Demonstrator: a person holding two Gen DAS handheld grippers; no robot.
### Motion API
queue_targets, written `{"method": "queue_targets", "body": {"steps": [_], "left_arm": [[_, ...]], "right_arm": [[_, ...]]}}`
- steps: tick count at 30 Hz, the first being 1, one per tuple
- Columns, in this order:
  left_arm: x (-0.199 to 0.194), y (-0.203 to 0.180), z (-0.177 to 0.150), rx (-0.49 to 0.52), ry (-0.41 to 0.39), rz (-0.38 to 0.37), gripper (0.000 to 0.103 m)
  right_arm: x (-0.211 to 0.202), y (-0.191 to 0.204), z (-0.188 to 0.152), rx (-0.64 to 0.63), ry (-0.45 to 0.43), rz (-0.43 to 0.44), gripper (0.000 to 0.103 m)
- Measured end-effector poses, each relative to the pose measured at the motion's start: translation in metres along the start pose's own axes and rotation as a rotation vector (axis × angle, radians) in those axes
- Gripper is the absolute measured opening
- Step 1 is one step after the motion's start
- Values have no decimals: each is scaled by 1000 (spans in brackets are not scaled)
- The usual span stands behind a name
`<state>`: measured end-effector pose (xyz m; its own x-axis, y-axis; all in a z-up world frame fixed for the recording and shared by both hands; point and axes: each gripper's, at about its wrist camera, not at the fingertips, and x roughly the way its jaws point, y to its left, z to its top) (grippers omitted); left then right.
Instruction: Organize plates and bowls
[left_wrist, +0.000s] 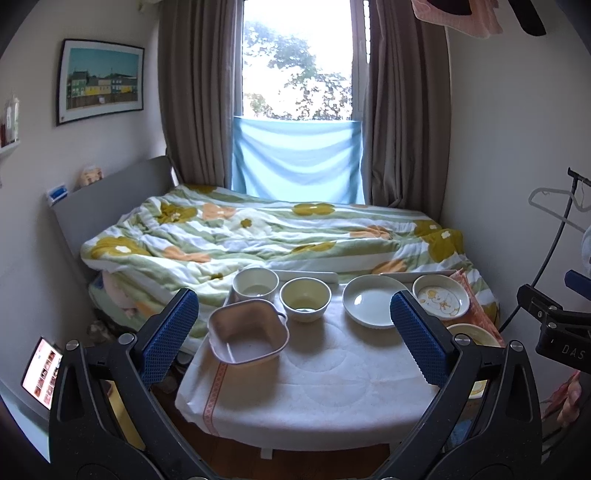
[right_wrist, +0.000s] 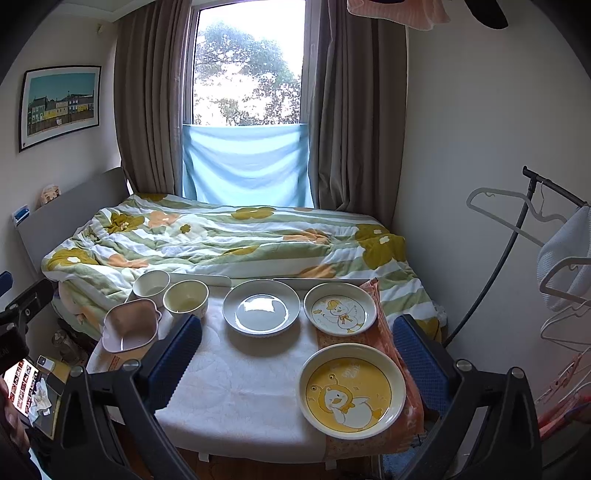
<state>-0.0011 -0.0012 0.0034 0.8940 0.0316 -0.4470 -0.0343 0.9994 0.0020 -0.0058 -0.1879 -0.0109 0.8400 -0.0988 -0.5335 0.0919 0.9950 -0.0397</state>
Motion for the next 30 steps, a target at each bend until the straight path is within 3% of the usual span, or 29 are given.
{"method": "queue_targets", "body": {"steps": [30], "left_arm": [[1,-8,1,26,8,-45,103]], "right_arm": [[-4,-4,2,25,-7,-18,103]]}}
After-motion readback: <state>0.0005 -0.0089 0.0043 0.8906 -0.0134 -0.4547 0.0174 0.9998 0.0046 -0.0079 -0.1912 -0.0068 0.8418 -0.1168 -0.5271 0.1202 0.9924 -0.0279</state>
